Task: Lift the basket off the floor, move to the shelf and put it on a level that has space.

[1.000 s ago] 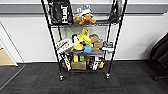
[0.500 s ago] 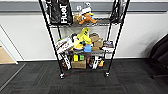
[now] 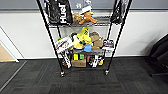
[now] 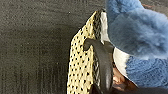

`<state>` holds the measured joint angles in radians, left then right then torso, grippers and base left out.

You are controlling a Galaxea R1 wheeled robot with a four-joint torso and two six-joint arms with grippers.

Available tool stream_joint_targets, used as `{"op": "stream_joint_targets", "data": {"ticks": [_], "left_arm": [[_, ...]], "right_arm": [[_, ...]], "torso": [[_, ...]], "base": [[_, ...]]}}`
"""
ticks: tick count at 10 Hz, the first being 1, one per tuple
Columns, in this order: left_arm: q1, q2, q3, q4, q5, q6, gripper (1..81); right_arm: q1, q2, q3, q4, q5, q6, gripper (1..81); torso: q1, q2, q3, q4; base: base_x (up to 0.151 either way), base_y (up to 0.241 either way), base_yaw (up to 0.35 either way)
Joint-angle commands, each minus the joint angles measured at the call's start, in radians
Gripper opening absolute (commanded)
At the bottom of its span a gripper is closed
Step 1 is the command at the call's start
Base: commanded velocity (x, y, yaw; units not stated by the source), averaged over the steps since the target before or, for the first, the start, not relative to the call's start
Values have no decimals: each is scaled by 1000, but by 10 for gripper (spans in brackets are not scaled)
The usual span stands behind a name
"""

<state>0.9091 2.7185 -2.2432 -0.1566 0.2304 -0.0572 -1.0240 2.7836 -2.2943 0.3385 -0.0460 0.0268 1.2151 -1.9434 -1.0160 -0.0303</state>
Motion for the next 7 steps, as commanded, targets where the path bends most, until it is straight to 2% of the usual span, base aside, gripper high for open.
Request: {"op": "stream_joint_targets", "data": {"ticks": [1,2,3,4,7], "left_arm": [[-81,-66,54,-63,26,-7,10],[-75,-74,62,-70,6,-7,10],[-68,-80,71,-78,-11,-7,10],[-63,-78,71,-80,-14,-7,10],[-55,-83,74,-80,-28,-7,10]], "right_arm": [[136,-7,38,34,-66,7,10],[149,-3,38,28,-87,7,10],[161,3,32,25,-116,7,10],[167,4,32,25,-129,7,10],[172,6,32,24,-129,7,10]], "torso": [[-61,94,0,0],[-87,134,0,0],[-169,261,106,0],[-125,194,80,0],[-182,283,138,0]], "base": [[0,0,0],[0,0,0],[0,0,0],[0,0,0],[0,0,0]]}}
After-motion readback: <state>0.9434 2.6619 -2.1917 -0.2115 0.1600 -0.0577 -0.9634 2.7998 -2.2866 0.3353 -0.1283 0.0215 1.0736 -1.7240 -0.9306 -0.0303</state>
